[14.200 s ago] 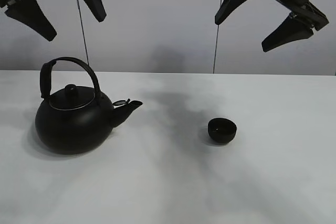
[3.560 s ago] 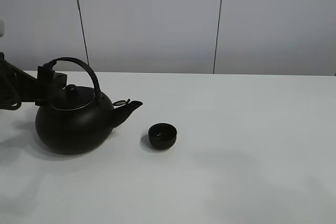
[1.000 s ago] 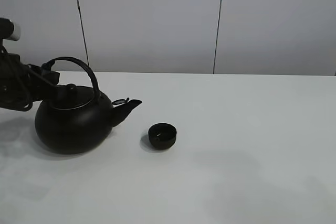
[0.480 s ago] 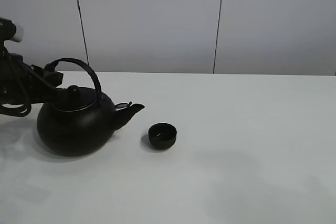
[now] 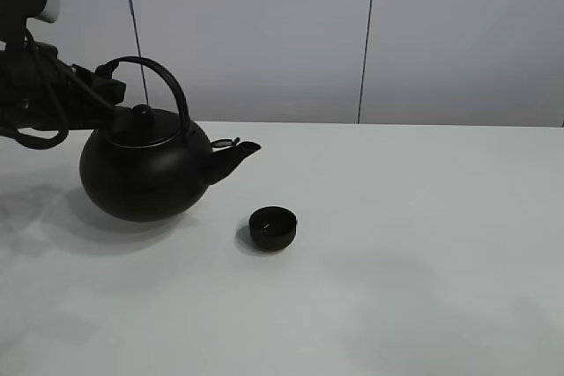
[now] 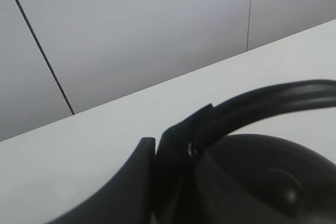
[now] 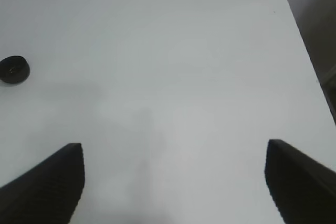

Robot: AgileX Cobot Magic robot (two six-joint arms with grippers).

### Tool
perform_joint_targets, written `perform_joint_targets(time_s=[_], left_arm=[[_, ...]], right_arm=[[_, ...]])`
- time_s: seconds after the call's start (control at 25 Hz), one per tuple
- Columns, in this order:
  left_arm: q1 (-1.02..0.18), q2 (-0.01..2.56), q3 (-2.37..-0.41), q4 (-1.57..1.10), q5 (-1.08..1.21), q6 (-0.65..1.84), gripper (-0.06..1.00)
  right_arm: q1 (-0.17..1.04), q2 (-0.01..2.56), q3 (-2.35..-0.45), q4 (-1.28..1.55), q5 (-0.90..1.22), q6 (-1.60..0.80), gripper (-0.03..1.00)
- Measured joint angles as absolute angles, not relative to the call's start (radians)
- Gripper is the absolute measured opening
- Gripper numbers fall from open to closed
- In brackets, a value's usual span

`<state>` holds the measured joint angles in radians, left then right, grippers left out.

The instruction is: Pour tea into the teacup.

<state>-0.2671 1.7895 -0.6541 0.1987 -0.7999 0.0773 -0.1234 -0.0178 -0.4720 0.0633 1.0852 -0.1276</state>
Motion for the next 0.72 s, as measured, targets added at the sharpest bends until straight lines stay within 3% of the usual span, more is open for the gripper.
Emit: perform_joint_targets(time_s=[0.72], left_arm=[[-0.297, 1.790, -0.705, 0.223, -0.701, 0.077, 0.11]], right_arm=[[-0.123, -0.018, -0.472, 0.063, 1.085, -0.128, 0.64]])
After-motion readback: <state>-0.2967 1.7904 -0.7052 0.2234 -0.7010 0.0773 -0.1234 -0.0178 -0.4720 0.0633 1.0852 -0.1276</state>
